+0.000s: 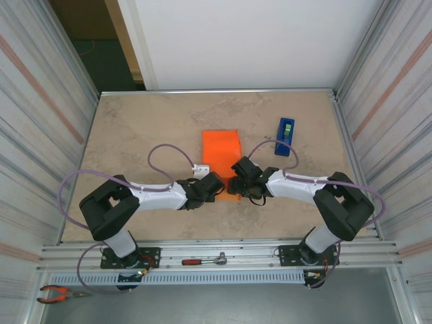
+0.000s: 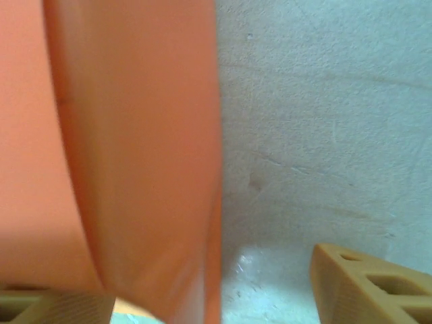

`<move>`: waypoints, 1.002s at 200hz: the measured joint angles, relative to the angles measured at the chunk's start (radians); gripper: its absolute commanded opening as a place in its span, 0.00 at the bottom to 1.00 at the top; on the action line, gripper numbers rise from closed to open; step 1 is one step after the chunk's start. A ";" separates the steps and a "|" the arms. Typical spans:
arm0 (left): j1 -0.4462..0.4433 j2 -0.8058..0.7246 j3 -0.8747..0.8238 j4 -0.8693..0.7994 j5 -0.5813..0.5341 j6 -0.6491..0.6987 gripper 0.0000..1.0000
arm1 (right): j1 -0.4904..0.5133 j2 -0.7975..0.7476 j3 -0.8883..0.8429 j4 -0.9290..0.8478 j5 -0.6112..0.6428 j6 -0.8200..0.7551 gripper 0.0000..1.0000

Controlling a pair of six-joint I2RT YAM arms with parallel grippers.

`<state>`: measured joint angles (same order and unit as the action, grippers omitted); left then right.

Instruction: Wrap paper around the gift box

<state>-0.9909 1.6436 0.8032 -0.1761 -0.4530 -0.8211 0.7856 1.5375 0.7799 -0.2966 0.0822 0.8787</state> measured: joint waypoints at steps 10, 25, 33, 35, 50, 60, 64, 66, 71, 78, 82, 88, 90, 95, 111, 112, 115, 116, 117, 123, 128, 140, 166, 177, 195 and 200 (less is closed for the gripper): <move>0.000 0.000 -0.001 0.000 0.000 0.000 0.01 | 0.000 -0.024 -0.011 -0.012 0.000 0.000 0.77; 0.000 0.000 -0.001 0.000 0.000 -0.001 0.01 | 0.001 -0.061 -0.034 -0.022 0.001 0.001 0.78; 0.000 0.000 -0.002 0.000 0.001 -0.001 0.01 | 0.001 -0.074 -0.043 -0.027 0.002 0.001 0.78; 0.000 0.000 -0.002 0.000 0.001 -0.001 0.01 | 0.001 -0.077 -0.045 -0.029 0.002 0.001 0.77; 0.000 0.000 -0.009 0.008 0.004 -0.005 0.01 | 0.001 -0.080 -0.047 -0.035 0.004 0.001 0.75; 0.000 0.000 -0.017 0.013 0.005 -0.007 0.01 | 0.001 -0.077 -0.045 -0.036 0.008 0.001 0.74; 0.000 0.000 -0.018 0.016 0.005 -0.007 0.01 | 0.001 -0.073 -0.042 -0.040 0.010 0.001 0.73; 0.000 0.000 -0.018 0.016 0.005 -0.007 0.01 | 0.001 -0.070 -0.040 -0.042 0.012 0.000 0.73; 0.000 0.000 -0.018 0.017 0.005 -0.008 0.00 | 0.000 -0.063 -0.033 -0.045 0.016 0.000 0.72; 0.000 0.000 -0.018 0.018 0.006 -0.008 0.00 | 0.000 -0.048 -0.020 -0.047 0.024 0.000 0.71; 0.000 0.000 -0.018 0.018 0.005 -0.008 0.00 | 0.000 -0.038 -0.011 -0.047 0.027 0.000 0.70; 0.000 0.000 -0.018 0.018 0.006 -0.008 0.01 | -0.001 -0.024 0.002 -0.047 0.029 -0.001 0.68; 0.000 0.000 -0.018 0.019 0.006 -0.009 0.00 | 0.000 -0.021 0.005 -0.047 0.029 -0.001 0.67; 0.000 0.000 -0.018 0.019 0.006 -0.012 0.00 | -0.001 -0.010 0.015 -0.046 0.030 -0.003 0.66; 0.000 0.000 -0.018 0.019 0.006 -0.019 0.00 | -0.009 0.019 0.044 -0.044 0.031 -0.012 0.61; 0.000 0.000 -0.018 0.019 0.006 -0.019 0.01 | -0.010 0.022 0.046 -0.044 0.030 -0.014 0.61; 0.000 0.000 -0.018 0.019 0.006 -0.021 0.00 | -0.012 0.026 0.050 -0.043 0.030 -0.016 0.60; 0.000 0.000 -0.018 0.019 0.006 -0.022 0.00 | -0.013 0.027 0.051 -0.043 0.031 -0.016 0.60; 0.000 0.000 -0.018 0.019 0.006 -0.022 0.00 | -0.014 0.029 0.053 -0.042 0.030 -0.016 0.59; 0.000 0.000 -0.018 0.019 0.006 -0.023 0.01 | -0.019 0.037 0.061 -0.041 0.030 -0.023 0.58; 0.000 0.000 -0.018 0.020 0.007 -0.024 0.00 | -0.023 0.045 0.065 -0.040 0.029 -0.024 0.57; 0.000 0.000 -0.018 0.023 0.007 -0.027 0.02 | -0.035 0.061 0.072 -0.037 0.030 -0.027 0.55; 0.000 0.000 -0.018 0.023 0.007 -0.029 0.20 | -0.049 0.085 0.072 -0.036 0.030 -0.032 0.50; 0.000 0.000 -0.018 0.023 0.007 -0.029 0.27 | -0.053 0.086 0.072 -0.036 0.030 -0.034 0.49; 0.000 -0.006 -0.018 0.015 0.006 -0.017 0.40 | -0.053 0.086 0.072 -0.033 0.029 -0.035 0.48; 0.000 -0.011 -0.018 0.011 0.004 -0.009 0.43 | -0.053 0.086 0.072 -0.032 0.029 -0.035 0.48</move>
<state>-0.9909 1.6329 0.7849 -0.1650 -0.4492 -0.8299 0.7322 1.6238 0.8516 -0.3290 0.1112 0.8440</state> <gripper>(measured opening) 0.371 0.484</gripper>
